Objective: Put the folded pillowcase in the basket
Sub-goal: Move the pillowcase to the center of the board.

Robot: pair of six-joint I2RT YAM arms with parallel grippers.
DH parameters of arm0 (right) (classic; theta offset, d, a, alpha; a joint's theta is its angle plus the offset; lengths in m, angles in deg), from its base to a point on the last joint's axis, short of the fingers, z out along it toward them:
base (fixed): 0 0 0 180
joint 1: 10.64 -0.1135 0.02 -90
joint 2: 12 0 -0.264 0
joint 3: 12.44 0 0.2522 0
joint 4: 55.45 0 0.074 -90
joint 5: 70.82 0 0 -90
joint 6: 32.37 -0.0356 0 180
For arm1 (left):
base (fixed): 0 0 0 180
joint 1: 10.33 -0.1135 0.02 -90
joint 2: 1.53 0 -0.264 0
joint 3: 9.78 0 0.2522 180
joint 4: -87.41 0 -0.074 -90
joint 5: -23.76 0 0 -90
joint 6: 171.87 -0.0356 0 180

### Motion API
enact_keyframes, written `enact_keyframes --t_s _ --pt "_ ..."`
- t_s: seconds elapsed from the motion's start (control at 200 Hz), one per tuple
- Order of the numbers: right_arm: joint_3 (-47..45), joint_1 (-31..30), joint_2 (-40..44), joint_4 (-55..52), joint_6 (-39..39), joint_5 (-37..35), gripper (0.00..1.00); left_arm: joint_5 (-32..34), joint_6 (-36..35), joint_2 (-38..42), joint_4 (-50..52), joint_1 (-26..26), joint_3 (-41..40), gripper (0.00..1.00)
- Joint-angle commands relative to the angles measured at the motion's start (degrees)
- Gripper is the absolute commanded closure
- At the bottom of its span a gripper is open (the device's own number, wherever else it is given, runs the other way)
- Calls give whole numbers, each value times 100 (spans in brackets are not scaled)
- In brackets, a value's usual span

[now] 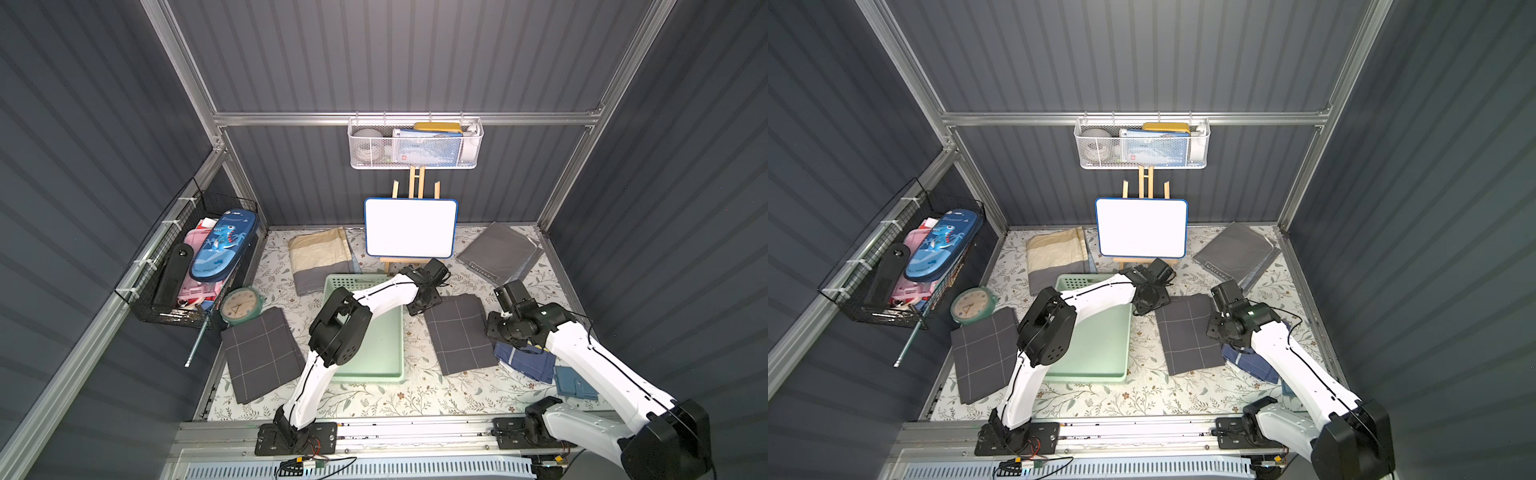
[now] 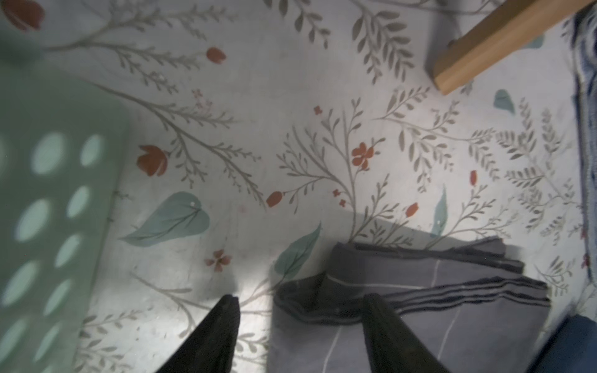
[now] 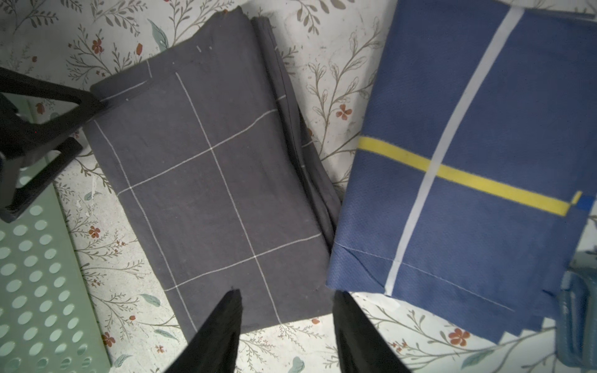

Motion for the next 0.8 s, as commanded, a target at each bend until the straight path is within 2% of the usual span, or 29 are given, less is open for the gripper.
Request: enact_keyframes --t_s 0.0,0.24,0.3,0.38,0.51,0.595,0.665,0.795 --pt "20 24 -83 -27 25 24 49 -208 -227 -44 -124 11 28 35" --pt "22 33 -316 -22 -32 27 49 -362 -397 -19 -507 15 14 36" --pt "35 32 -400 -48 -58 -27 49 -424 -443 -85 -572 17 23 40" --pt "75 32 -498 -122 -97 -111 49 -365 -439 -94 -662 23 -73 52" --pt "49 59 -554 -104 -96 -63 48 -244 -296 43 -840 27 -385 54" --pt "52 67 -808 -47 -131 -54 48 -207 -336 85 -936 29 -514 68" --pt "137 76 -933 -45 -179 -50 48 -248 -389 89 -1048 35 -594 84" --pt "275 80 -1148 -41 -215 48 48 -180 -447 62 -1078 31 -554 95"
